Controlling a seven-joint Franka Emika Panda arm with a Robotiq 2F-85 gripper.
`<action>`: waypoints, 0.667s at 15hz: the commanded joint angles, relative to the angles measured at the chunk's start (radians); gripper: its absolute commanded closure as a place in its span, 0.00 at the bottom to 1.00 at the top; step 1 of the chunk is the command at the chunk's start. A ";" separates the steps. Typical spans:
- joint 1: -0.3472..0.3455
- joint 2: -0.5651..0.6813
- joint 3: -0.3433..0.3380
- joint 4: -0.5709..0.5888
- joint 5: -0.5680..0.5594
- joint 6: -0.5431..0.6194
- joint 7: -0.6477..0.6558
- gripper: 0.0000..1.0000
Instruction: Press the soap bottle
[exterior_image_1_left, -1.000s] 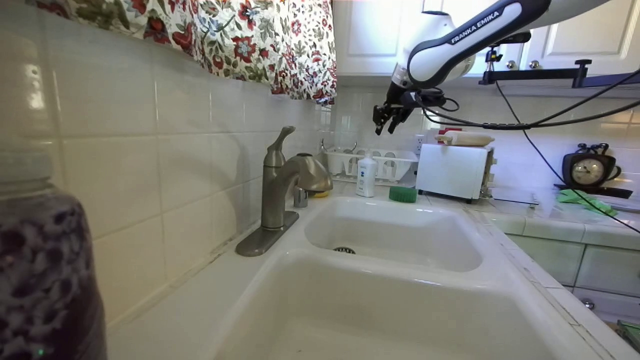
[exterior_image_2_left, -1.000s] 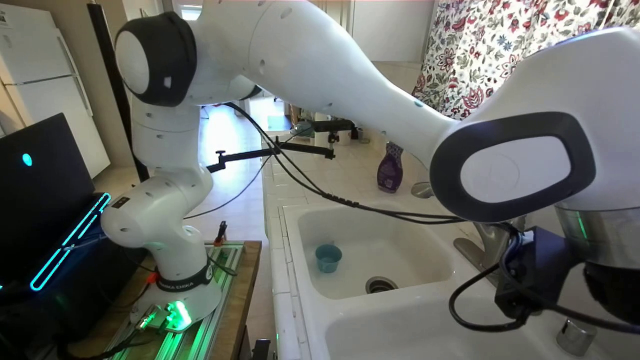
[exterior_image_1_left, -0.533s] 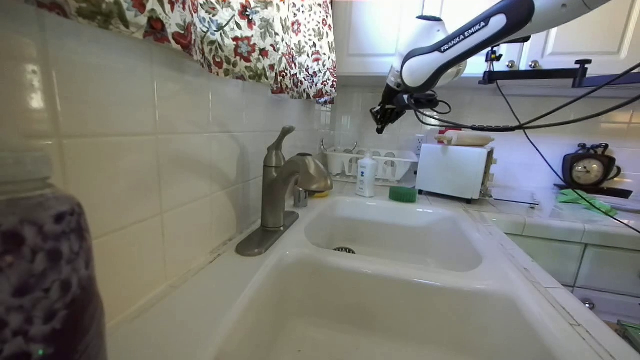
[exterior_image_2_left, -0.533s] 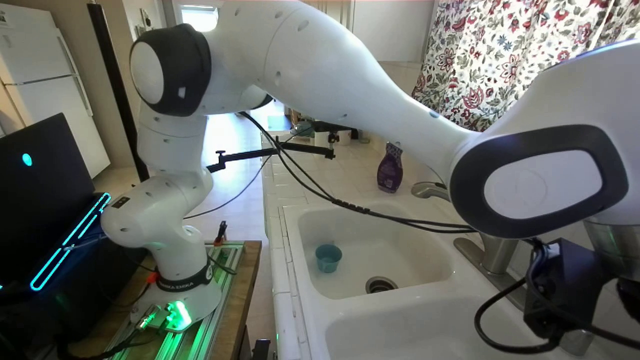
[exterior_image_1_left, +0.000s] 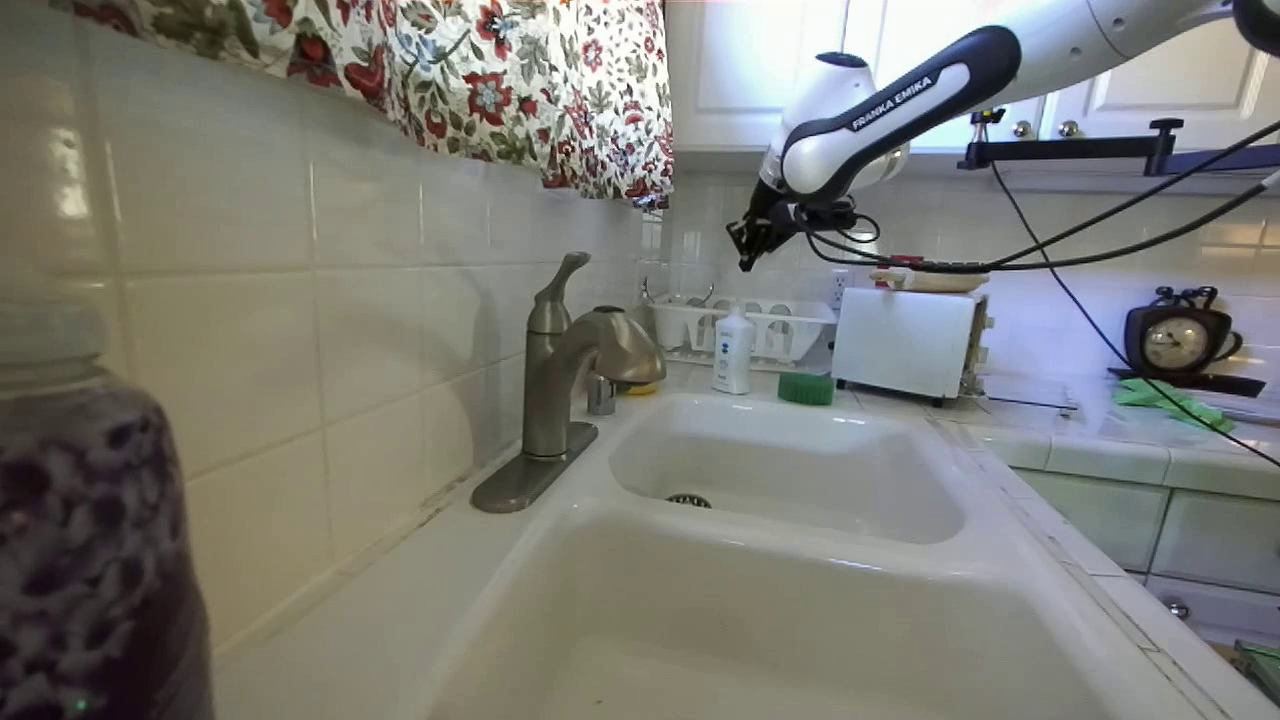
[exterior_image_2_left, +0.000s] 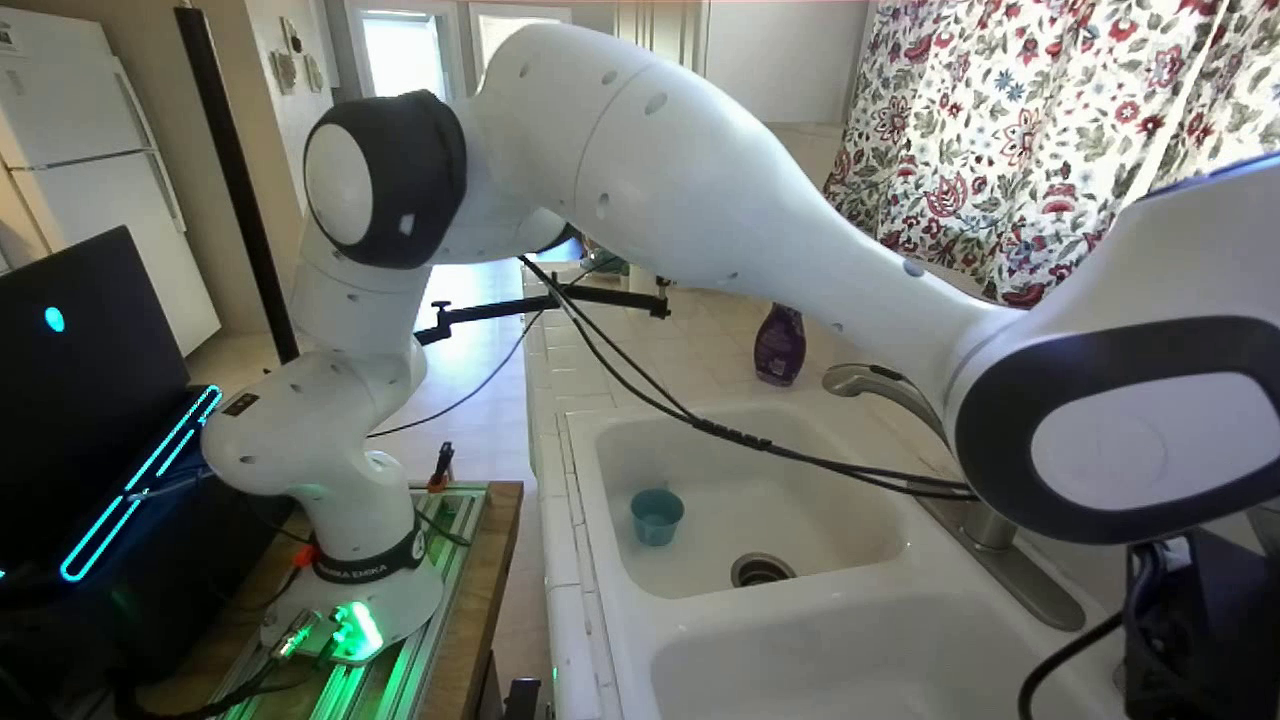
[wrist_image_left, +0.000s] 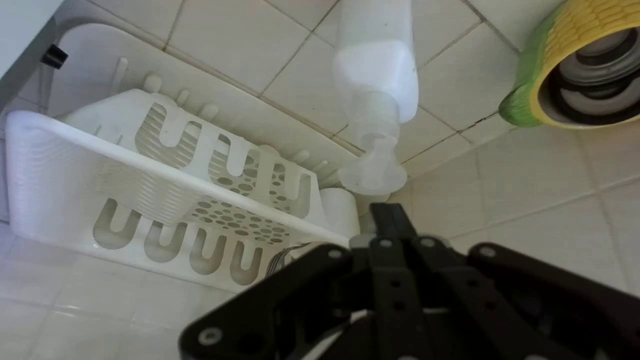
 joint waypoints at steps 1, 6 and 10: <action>-0.012 0.089 -0.015 0.107 0.041 0.015 0.019 1.00; -0.038 0.131 0.001 0.157 0.050 0.021 0.031 1.00; -0.047 0.150 0.011 0.177 0.056 0.017 0.029 1.00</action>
